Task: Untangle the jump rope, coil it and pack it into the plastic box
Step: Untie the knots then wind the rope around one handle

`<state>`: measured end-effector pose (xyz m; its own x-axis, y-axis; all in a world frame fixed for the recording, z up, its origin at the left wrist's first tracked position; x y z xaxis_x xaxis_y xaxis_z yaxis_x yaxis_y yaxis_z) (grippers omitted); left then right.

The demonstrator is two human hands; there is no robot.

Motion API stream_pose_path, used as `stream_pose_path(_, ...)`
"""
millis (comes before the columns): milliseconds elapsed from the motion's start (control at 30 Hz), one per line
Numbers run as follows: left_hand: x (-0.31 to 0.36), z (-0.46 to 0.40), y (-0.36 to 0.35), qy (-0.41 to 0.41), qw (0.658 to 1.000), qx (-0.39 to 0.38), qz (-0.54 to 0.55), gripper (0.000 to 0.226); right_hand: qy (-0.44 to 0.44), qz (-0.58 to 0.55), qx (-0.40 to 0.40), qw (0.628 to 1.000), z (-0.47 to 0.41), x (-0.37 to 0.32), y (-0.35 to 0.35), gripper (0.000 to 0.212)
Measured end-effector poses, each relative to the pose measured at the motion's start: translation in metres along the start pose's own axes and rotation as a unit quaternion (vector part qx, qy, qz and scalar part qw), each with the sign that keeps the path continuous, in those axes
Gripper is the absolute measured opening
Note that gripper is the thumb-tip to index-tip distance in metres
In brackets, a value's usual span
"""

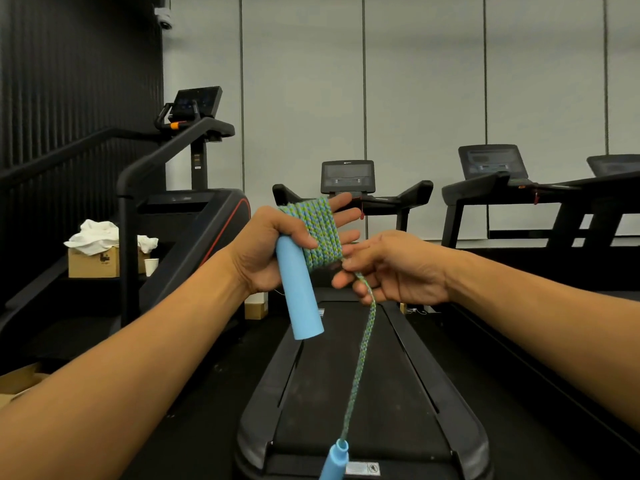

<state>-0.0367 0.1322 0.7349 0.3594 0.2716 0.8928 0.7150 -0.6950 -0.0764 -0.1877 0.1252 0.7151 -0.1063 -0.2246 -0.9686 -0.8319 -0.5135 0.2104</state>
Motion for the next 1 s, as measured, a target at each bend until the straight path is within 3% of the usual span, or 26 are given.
stream_pose_path(200,0.001,0.002,0.005,0.019,0.998,0.039,-0.042,0.074,-0.023,0.076,-0.011,0.997,0.008,-0.006,-0.003,0.017)
stream_pose_path(400,-0.014,0.002,0.012,0.118,0.987,0.008,-0.108,0.080,0.019,0.151,0.005,0.988,0.022,-0.031,0.004,0.011)
stream_pose_path(467,-0.020,0.003,0.009,0.131,0.987,-0.019,-0.091,0.067,0.039,0.181,0.015,0.983,0.025,-0.042,0.007,0.012)
stream_pose_path(633,-0.028,0.004,-0.008,0.120,0.983,-0.120,-0.069,0.065,0.070,0.229,0.031,0.970,0.024,-0.055,0.013,0.030)
stream_pose_path(867,-0.032,0.003,-0.015,0.099,0.970,-0.202,-0.094,0.073,0.101,0.228,0.112,0.962,0.020,-0.059,0.031,0.007)
stream_pose_path(1000,-0.026,-0.002,-0.022,0.064,0.978,-0.200,-0.022,0.076,0.146,0.172,0.106,0.969,0.014,-0.053,0.031,0.013)
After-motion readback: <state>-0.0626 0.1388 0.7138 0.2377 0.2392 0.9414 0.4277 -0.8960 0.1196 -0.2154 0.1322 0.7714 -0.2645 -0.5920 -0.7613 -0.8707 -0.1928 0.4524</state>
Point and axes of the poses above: each hand's wrist, its own z-axis away from the middle knuckle, its own y-axis out of the back of the hand, x = y × z, the point moved 4 cm from there along -z, towards the middle knuckle
